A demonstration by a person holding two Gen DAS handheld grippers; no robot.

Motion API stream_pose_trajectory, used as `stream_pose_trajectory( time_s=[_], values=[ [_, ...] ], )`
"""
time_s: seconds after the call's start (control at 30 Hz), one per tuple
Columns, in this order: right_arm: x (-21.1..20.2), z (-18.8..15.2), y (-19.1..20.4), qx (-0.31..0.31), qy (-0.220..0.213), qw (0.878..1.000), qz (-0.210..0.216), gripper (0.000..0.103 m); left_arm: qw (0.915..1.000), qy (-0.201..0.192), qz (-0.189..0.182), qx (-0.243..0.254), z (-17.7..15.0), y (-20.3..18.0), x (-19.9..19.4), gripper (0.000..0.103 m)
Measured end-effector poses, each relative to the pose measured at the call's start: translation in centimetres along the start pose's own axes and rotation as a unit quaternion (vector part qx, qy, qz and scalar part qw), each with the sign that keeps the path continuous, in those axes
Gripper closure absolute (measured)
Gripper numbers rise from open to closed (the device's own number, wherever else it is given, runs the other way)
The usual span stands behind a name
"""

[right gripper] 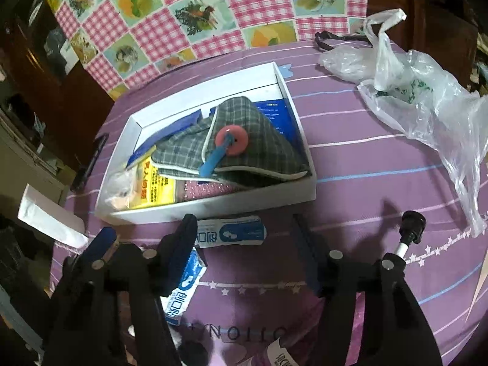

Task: Organize soft objects
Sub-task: 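Withdraw both open grippers from the white box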

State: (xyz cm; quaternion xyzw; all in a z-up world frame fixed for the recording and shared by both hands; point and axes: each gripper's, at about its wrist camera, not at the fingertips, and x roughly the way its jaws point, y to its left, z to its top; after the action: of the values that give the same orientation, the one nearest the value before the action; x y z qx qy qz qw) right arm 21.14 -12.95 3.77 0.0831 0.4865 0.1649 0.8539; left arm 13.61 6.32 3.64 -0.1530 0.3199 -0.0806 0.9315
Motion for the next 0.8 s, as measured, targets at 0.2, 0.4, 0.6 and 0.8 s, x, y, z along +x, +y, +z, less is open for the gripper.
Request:
stream_pose_trajectory(
  time_s=[0.2, 0.4, 0.6, 0.8],
  values=[
    [0.4, 0.1, -0.5, 0.003, -0.004, 1.000, 0.002, 0.040, 1.0000, 0.003, -0.003, -0.003, -0.1, 0.0, 0.1, 0.021],
    [0.3, 0.2, -1.4, 0.018, -0.015, 1.000, 0.016, 0.040, 0.9999, 0.008, -0.004, -0.008, -0.1, 0.2, 0.2, 0.021],
    [0.4, 0.2, -1.3, 0.016, -0.016, 1.000, 0.016, 0.040, 0.9999, 0.012, -0.006, -0.010, -0.1, 0.3, 0.4, 0.021],
    [0.5, 0.1, -1.3, 0.015, -0.017, 1.000, 0.015, 0.040, 0.9998, 0.013, -0.005, -0.011, -0.2, 0.3, 0.4, 0.021]
  ],
)
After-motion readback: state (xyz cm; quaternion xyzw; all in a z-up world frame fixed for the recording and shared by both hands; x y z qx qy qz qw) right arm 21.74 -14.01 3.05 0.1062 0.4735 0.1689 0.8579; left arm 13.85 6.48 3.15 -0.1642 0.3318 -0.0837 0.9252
